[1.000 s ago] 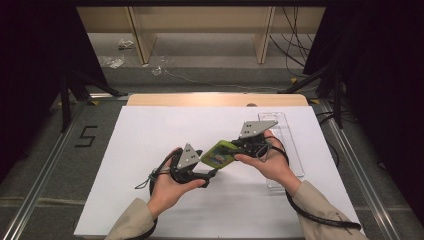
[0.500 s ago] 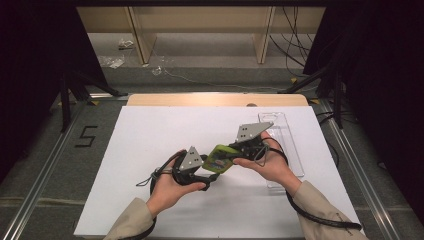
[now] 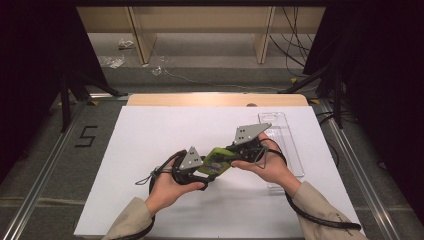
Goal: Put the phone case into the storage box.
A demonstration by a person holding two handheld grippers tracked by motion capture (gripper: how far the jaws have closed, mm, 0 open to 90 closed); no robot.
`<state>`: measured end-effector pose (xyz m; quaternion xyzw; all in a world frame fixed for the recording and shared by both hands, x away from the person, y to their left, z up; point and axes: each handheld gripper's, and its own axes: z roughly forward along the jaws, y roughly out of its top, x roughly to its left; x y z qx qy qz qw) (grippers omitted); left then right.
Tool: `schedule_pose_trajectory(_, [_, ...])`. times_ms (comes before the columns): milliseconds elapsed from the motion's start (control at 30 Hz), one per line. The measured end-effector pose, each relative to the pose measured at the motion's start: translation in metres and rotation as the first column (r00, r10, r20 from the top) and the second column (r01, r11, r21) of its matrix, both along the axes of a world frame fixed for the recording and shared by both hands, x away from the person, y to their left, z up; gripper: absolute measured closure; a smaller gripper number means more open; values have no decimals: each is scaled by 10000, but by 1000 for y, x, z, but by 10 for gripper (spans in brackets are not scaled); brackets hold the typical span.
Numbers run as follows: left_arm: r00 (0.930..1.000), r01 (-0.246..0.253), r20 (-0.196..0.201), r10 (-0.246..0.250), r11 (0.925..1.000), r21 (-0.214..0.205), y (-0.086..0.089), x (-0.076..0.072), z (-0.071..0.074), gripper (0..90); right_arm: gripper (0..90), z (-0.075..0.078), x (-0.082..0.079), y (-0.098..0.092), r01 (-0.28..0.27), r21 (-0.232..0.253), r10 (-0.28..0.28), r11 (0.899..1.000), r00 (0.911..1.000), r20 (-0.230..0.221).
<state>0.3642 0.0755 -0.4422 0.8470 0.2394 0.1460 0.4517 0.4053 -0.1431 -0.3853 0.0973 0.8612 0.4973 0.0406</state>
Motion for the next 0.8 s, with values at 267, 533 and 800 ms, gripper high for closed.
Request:
schedule_pose_trajectory(267, [9985,483,-253,-487,9987,-164,1,1,-1,441,787,-1,-1,2,-260,242,265,9994,9994,-215])
schedule_pose_trajectory(533, [9965,731,-381,-746,9965,-395,4,0,0,649,787,-2,-1,4,-477,562,503,9973,9977,-456])
schedule_pose_trajectory(800, [9970,689,-319,-704,9965,-466,9,1,2,745,787,-2,0,3,-603,825,654,9948,9960,-602])
